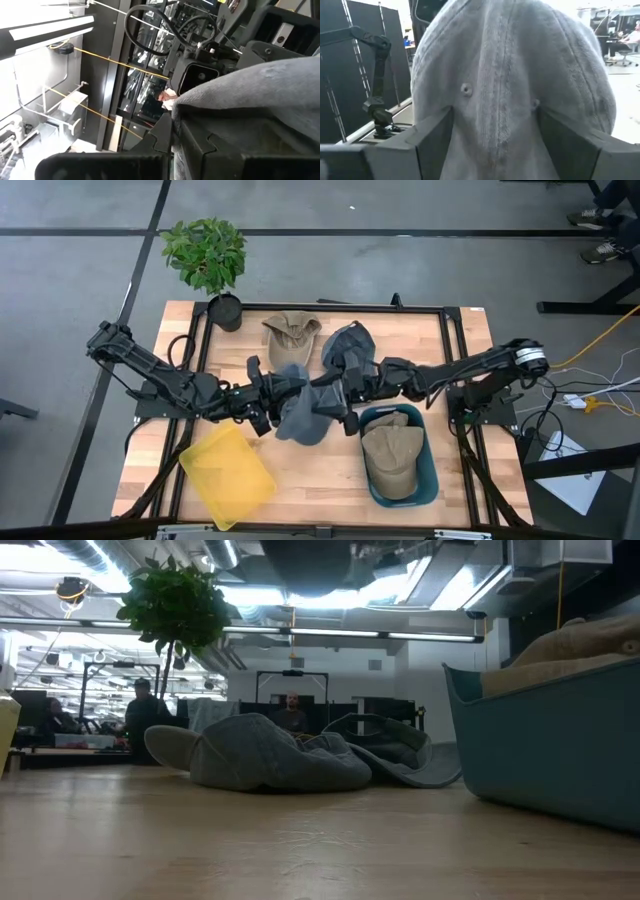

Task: Pick & Place hat
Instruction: Put the left gray cap into the yellow bin

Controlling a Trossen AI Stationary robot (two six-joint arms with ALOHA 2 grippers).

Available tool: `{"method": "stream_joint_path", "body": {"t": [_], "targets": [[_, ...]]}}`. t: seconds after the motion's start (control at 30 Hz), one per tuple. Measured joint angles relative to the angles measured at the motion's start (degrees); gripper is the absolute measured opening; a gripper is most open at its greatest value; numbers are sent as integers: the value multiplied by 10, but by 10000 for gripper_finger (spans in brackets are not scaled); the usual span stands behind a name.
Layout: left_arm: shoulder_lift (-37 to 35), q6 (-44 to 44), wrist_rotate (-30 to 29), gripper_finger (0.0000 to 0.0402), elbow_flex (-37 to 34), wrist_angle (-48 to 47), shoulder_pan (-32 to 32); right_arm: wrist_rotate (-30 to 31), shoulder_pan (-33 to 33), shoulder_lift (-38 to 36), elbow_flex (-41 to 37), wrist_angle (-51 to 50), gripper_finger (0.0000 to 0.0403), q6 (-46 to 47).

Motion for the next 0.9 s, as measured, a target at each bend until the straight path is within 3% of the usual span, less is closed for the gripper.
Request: {"method": "stream_joint_path", "body": {"t": [0.17,0.37,0.43,0.7,0.9], "targets": [[0,-9,-7,17,0,-6,0,0,0,9,3,-8,217,-1],[0,-53,-57,21,0,-13,-4,1,0,7,3,-16,53,-19],[0,-70,-64,22,0,-19,-4,1,0,7,3,-17,16,-31],[-3,-147,-112,71,0,-44,-8,55,0,6,3,-58,7,-46],[-20,-231,-154,133,0,-67,-28,179,0,5,3,-126,10,-52]]}}
